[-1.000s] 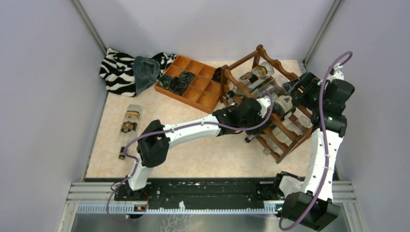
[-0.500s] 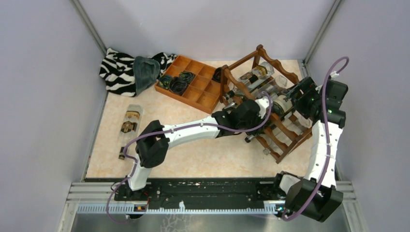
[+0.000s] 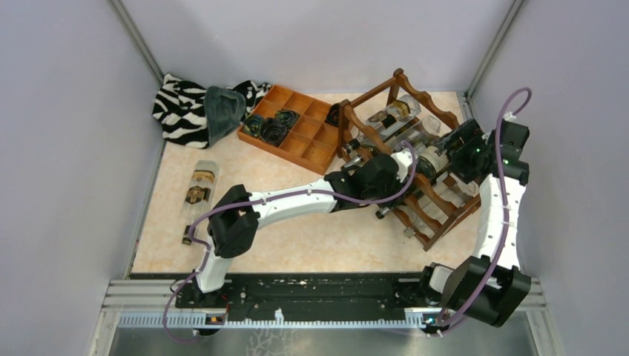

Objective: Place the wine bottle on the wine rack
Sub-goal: Place the wine bottle in the wine rack.

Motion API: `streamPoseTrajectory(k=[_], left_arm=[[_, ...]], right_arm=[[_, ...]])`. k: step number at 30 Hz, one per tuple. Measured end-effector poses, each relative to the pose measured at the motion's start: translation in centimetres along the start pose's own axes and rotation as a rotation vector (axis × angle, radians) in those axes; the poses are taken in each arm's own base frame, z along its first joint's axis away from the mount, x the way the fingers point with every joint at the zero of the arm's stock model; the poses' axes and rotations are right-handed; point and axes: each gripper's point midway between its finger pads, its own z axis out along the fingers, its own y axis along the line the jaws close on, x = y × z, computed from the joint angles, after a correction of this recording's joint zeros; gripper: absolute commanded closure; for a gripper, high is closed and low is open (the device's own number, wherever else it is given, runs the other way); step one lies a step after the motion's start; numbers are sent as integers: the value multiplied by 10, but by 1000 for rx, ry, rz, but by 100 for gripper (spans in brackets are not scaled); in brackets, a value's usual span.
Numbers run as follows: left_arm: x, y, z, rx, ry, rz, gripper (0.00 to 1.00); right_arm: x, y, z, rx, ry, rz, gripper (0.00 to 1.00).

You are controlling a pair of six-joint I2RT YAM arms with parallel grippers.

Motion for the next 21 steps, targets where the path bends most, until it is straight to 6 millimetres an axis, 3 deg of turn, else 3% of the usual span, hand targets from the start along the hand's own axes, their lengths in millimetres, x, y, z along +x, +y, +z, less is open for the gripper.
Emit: streamPoseTrajectory(k=[21], left_arm=[[2,2,1,-17,46,0,100]], right_arm=[[14,-7,27,45,85,16,16]])
